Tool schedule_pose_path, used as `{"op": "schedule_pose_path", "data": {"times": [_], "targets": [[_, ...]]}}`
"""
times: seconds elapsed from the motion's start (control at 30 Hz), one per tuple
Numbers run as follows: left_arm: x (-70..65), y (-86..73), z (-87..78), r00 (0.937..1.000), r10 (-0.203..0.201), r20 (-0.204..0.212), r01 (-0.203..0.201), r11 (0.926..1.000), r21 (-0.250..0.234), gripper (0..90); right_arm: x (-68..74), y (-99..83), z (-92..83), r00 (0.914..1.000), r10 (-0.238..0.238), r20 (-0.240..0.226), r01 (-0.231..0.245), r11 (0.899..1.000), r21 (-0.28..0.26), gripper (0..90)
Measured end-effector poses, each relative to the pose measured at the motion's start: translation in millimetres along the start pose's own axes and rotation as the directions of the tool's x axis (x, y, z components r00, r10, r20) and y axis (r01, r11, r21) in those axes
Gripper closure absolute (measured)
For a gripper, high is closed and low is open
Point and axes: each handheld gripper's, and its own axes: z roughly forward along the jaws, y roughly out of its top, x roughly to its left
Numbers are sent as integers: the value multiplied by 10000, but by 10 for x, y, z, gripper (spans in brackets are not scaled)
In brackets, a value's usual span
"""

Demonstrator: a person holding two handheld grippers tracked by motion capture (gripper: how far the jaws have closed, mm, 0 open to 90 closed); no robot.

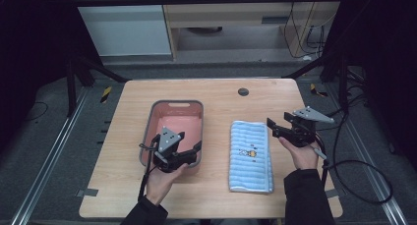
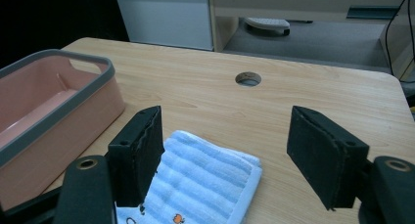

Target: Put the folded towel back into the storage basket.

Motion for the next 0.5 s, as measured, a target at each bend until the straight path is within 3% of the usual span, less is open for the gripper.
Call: {"op": "schedule_pose_path", "data": {"times": [0.5], "targets": [[-327, -69, 231, 9977, 267, 627, -286, 9992, 289, 344, -92, -7, 114, 9999, 76, 80, -77, 9999, 118, 305]]}}
